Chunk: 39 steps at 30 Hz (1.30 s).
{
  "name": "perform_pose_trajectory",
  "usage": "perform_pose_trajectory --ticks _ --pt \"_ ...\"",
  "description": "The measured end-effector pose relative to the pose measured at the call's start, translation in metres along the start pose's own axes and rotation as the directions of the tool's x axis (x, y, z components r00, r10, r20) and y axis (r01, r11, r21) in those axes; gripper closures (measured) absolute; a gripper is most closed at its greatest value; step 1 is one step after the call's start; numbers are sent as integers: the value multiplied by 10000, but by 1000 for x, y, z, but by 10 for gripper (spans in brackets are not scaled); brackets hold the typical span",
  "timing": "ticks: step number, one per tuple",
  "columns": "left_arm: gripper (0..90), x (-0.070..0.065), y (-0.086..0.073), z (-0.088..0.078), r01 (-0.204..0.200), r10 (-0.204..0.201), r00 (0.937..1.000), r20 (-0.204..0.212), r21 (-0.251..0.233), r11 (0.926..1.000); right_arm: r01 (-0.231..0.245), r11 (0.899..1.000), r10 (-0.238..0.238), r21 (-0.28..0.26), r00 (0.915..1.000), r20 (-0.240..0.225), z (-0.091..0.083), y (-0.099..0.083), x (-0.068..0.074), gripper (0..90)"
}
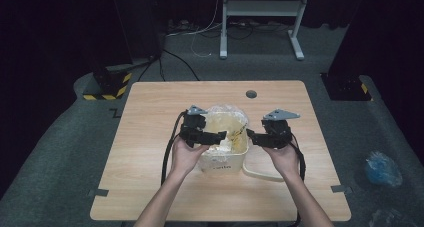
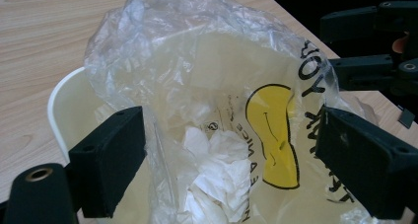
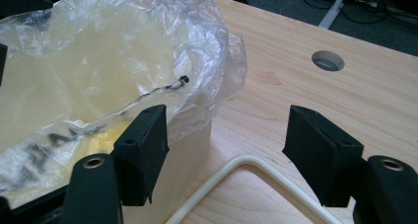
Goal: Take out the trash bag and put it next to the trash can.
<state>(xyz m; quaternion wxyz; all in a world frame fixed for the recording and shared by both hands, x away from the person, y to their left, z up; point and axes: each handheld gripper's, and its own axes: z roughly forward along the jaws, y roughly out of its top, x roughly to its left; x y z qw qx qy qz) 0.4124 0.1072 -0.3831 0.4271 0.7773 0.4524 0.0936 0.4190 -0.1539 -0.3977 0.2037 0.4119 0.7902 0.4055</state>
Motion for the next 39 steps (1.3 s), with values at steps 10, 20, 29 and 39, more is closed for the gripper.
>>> perform_pose_trajectory --ticks 10,20,29,39 --pt "92 -10 2 8 -52 54 9998 -176 61 10000 -23 10000 23 -28 10000 10 0 2 0 327" --pt "93 -23 8 18 -353 354 9994 -18 430 9985 -12 10000 12 -59 10000 11 -1 4 1 330" --pt "121 -29 11 26 -424 408 9989 241 728 9964 -11 10000 11 -67 10000 0 0 4 1 330" --pt "237 -35 12 36 -625 640 9979 -67 1401 9882 -25 10000 25 -47 10000 27 0 4 1 332"
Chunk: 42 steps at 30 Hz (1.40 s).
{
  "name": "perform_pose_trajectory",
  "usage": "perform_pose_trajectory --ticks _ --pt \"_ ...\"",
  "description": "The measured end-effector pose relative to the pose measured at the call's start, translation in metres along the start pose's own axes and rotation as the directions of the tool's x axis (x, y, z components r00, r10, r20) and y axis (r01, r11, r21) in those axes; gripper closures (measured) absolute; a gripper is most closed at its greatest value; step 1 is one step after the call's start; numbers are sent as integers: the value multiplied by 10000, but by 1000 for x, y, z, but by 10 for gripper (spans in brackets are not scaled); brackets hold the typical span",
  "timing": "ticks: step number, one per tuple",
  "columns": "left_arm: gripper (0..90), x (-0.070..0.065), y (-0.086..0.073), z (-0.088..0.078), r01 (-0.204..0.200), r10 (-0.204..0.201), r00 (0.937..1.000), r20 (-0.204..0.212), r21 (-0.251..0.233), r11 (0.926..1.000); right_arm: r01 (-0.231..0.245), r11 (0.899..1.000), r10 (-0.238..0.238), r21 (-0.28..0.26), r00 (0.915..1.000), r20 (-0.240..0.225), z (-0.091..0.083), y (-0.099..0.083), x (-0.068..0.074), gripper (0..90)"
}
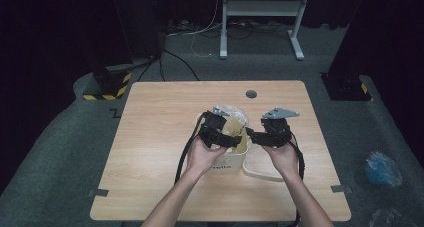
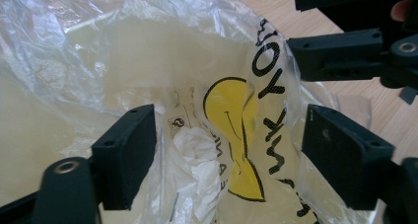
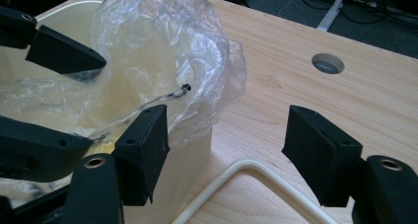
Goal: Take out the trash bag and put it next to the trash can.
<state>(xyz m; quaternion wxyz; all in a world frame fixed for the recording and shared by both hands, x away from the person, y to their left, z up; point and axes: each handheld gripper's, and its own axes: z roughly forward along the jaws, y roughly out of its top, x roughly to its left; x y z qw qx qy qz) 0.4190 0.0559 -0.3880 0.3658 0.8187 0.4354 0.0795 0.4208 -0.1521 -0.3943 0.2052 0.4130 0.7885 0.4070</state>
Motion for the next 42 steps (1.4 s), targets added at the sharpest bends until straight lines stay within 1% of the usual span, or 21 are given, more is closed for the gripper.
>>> perform_pose_trajectory --ticks 2,4,13,16,21,27,31,34,37,39,40,41,42 --pt "258 -2 1 2 -43 44 10000 -55 113 9999 -6 10000 6 -2 10000 -4 0 0 0 332" --pt "291 -3 1 3 -92 93 10000 -19 220 9997 -6 10000 6 -4 10000 2 0 0 0 332" --pt "447 -9 2 7 -214 216 9998 -53 435 9988 39 10000 -39 -8 10000 20 0 0 0 333" --pt "515 -9 2 8 -178 180 9998 -36 502 9986 -3 10000 3 -1 10000 28 1 -1 0 334" --pt "631 -9 2 9 -71 83 9997 -210 586 9983 -59 10000 59 26 10000 29 1 -2 -1 333" --pt "772 -10 3 10 17 33 9972 -751 654 9979 -95 10000 95 -21 10000 18 2 -4 -1 332" --pt "860 -12 3 12 -30 113 9929 -1182 700 9975 -173 9998 173 -44 9998 -2 2 -8 -4 332" --pt "886 -12 3 12 -10 110 9912 -1318 755 9971 -261 9996 261 -68 9997 -2 2 -13 -6 332" --pt "891 -12 3 11 -104 216 9878 -1543 732 9973 -362 9992 362 -175 9993 18 1 -19 -10 333" --pt "893 -12 3 10 -91 209 9867 -1615 734 9973 -457 9987 458 -223 9989 54 0 -23 -12 334" --pt "893 -11 3 10 -50 161 9874 -1577 709 9975 -508 9984 509 -237 9987 74 -1 -25 -14 334" --pt "894 -11 4 9 -118 235 9858 -1662 709 9974 -576 9981 578 -218 9983 82 -1 -27 -16 334" --pt "894 -10 3 8 -96 206 9859 -1662 662 9978 -603 9979 605 -219 9981 107 -1 -30 -18 334"
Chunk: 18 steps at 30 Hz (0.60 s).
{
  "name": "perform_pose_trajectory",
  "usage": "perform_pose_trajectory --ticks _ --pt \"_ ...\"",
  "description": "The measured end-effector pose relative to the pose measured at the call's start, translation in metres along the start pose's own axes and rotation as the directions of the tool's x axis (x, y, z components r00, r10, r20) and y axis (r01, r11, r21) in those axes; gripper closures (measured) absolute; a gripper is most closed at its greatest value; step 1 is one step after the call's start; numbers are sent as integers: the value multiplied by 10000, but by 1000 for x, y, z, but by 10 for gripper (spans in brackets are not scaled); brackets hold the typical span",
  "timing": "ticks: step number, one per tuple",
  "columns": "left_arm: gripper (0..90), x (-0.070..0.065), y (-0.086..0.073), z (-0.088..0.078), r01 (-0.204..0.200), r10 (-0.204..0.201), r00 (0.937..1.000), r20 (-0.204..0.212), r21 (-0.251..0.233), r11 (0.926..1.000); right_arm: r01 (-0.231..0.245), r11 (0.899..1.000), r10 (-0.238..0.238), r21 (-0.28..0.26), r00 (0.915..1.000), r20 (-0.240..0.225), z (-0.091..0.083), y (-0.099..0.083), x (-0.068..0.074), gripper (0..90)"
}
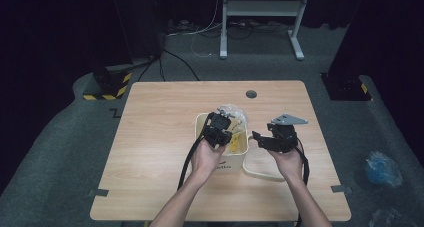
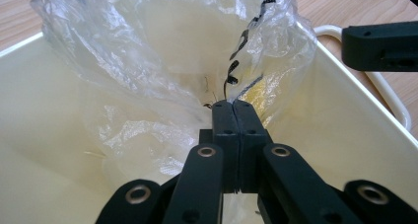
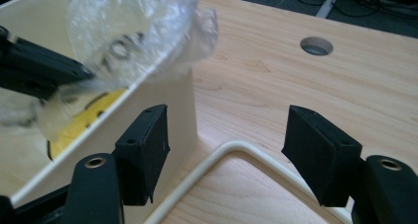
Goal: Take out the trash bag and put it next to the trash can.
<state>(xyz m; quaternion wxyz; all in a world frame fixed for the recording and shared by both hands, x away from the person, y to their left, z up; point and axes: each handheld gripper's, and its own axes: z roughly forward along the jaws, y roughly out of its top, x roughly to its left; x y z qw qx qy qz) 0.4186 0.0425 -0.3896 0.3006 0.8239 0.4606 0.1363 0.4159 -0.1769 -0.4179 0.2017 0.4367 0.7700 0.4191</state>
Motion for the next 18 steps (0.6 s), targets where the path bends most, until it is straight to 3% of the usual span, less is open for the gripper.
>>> perform_pose_trajectory --ticks 9,18 --pt "895 7 0 -10 -73 75 10000 49 -385 9992 -409 9987 404 289 9990 185 4 -24 -14 332" --pt "895 15 4 -31 -90 109 9997 201 -878 9961 -381 9979 373 525 9992 166 5 -30 -16 320"
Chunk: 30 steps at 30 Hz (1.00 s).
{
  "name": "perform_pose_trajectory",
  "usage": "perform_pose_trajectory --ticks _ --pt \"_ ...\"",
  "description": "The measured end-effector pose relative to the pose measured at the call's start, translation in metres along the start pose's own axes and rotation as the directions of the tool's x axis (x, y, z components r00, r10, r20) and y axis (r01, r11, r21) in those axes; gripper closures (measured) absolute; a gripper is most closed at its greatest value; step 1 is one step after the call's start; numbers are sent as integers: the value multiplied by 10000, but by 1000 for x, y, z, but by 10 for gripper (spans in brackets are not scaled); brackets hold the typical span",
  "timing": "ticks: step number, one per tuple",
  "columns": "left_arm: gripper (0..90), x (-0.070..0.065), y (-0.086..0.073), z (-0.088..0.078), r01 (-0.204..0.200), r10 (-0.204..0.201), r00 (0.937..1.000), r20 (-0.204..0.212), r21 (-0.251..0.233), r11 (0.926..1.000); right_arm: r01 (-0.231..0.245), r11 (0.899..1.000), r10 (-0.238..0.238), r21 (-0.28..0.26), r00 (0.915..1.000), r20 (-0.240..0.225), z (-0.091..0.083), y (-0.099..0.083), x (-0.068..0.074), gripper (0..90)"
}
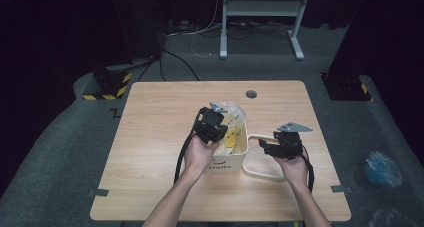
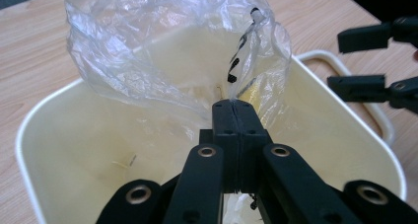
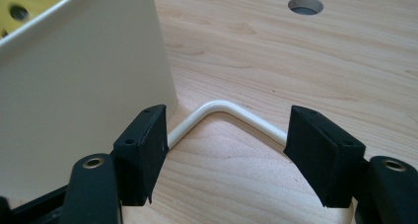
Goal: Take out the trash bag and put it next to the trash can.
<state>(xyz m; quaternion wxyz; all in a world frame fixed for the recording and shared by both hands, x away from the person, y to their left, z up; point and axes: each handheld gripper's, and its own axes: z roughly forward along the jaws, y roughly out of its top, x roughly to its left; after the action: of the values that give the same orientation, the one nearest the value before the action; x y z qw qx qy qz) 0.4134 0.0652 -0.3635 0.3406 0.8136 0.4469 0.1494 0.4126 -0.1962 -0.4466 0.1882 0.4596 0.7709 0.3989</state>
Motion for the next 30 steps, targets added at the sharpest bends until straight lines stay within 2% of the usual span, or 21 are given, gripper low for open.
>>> perform_pose_trajectory --ticks 4,10,16,28,30 --pt "895 4 1 -7 33 -30 9999 120 -231 9997 -93 9999 94 67 9999 -117 1 -2 -2 317" --pt "896 11 3 -20 219 -203 9994 290 -577 9981 56 9999 -52 135 9996 -282 0 -2 -1 304" --pt "895 17 5 -32 246 -216 9990 383 -818 9963 70 9997 -64 234 9997 -241 4 -6 -1 306" --pt "896 18 10 -49 137 -70 9985 538 -1246 9921 319 9989 -337 -342 9981 -524 -6 -2 3 357" --pt "895 18 10 -51 126 -58 9985 540 -1271 9918 343 9990 -358 -290 9978 -553 -6 -1 4 356"
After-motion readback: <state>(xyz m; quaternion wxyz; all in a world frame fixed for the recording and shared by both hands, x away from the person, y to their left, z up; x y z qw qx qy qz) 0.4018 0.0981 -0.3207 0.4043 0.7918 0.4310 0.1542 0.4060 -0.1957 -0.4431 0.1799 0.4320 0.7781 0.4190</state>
